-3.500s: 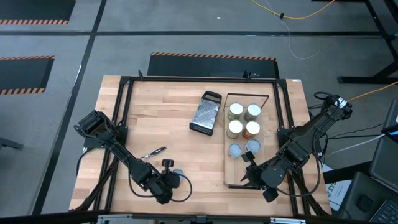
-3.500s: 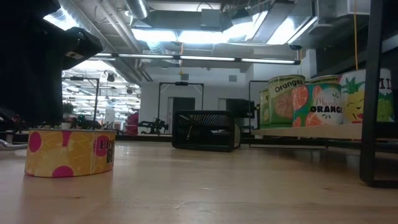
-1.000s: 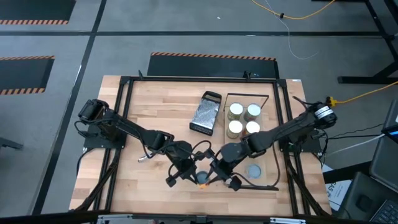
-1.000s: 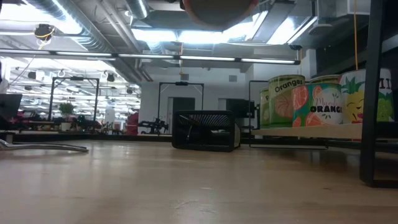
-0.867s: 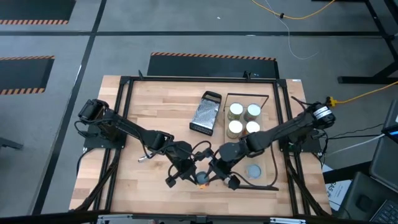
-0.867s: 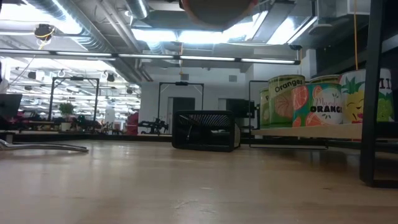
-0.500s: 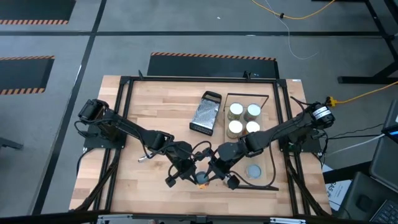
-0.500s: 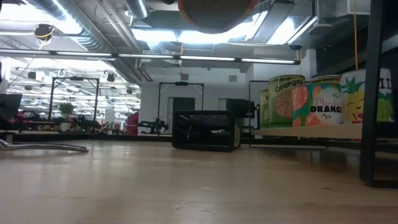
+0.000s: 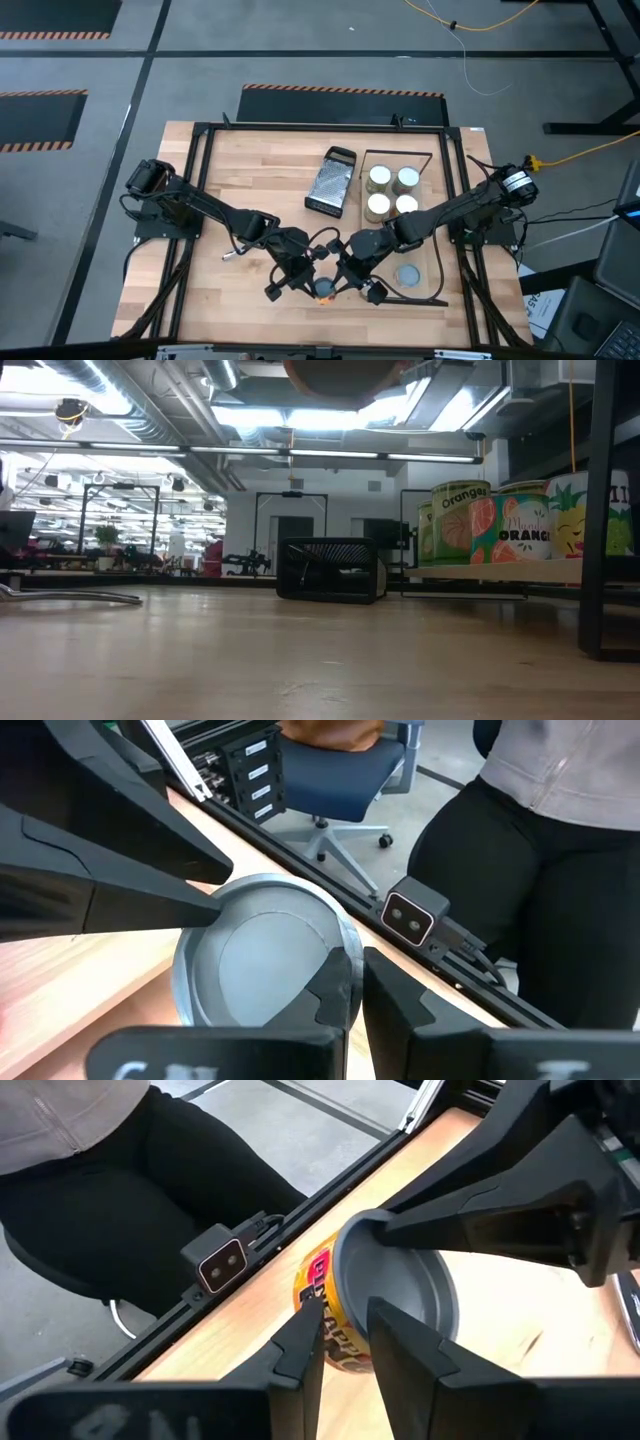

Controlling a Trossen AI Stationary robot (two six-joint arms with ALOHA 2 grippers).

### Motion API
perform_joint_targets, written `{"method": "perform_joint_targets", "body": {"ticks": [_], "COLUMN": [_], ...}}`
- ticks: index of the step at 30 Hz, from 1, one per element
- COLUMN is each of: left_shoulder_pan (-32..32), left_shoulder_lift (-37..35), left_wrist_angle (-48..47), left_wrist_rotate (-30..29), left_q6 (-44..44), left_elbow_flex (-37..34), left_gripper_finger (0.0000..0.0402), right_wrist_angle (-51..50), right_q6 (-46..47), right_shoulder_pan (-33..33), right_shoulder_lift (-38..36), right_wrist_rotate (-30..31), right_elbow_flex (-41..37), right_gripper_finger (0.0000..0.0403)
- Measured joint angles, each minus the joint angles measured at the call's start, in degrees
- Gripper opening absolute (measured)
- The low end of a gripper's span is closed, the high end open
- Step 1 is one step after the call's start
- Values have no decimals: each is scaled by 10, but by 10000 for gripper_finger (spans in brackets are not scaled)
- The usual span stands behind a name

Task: Pick and place cans onto a shelf
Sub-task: Put the canned pineapple rings on the shelf

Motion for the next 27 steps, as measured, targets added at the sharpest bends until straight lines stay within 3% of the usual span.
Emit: {"method": "perform_joint_targets", "body": {"ticks": [16,27], "left_shoulder_pan": [0,0], "left_shoulder_lift": [0,0], "left_wrist_angle": [-7,-115], "left_wrist_rotate": [10,-83], "left_q6": [0,38], "left_elbow_flex": [0,1], "left_gripper_finger": [12,12], "right_wrist_angle": [-17,-151], "right_q6": [-1,-2], "right_shoulder_pan": [0,0], "right_shoulder_lift": [-2,-49], "right_wrist_rotate": [-16,-16], "right_elbow_flex": [0,0], "right_gripper_finger": [84,84]}}
